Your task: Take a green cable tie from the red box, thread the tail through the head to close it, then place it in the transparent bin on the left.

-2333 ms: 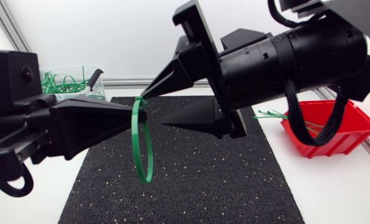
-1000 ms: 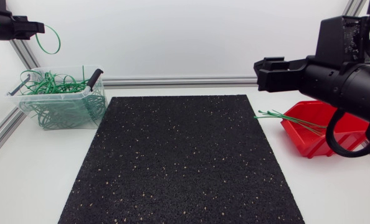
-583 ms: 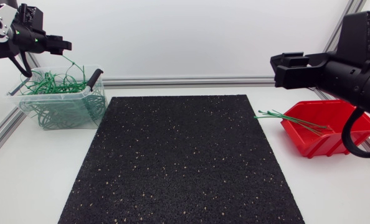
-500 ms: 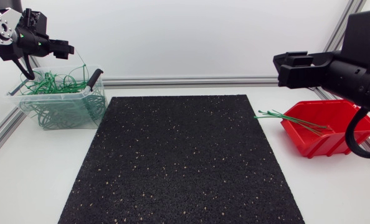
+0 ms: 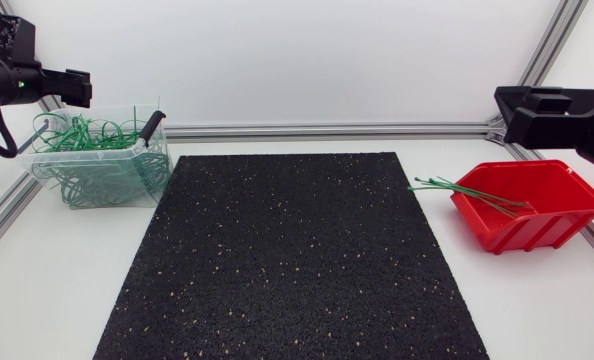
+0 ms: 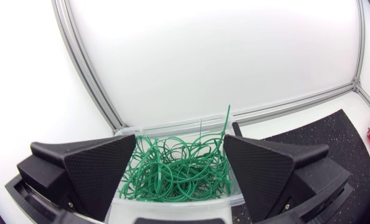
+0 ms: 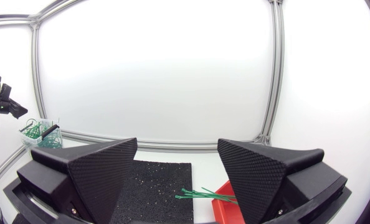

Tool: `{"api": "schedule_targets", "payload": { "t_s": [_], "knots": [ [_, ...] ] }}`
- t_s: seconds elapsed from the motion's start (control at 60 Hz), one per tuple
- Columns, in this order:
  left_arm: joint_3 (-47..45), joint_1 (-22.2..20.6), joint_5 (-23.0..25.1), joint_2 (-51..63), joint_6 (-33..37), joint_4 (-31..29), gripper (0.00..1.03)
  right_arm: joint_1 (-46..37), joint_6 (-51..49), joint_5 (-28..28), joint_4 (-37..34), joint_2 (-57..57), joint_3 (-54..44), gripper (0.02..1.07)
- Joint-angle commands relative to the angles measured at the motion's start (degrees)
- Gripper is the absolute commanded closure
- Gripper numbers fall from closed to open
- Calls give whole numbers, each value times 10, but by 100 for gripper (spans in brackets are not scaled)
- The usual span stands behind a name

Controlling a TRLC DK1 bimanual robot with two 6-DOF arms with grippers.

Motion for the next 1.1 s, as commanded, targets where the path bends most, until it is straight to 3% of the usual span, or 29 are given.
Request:
{"api": "schedule_targets", "payload": {
  "t_s": [0.0,0.383,1.083],
  "knots": [
    [-61,-6,3,-46,16,13,4,-17,-15,-8,10,-19,-27,13],
    [-238,-25,20,-213,1,55,4,-48,-28,-23,70,-114,-122,13],
    [-465,-26,20,-411,-26,126,4,-111,-26,-83,99,-286,-322,13]
  ]
}}
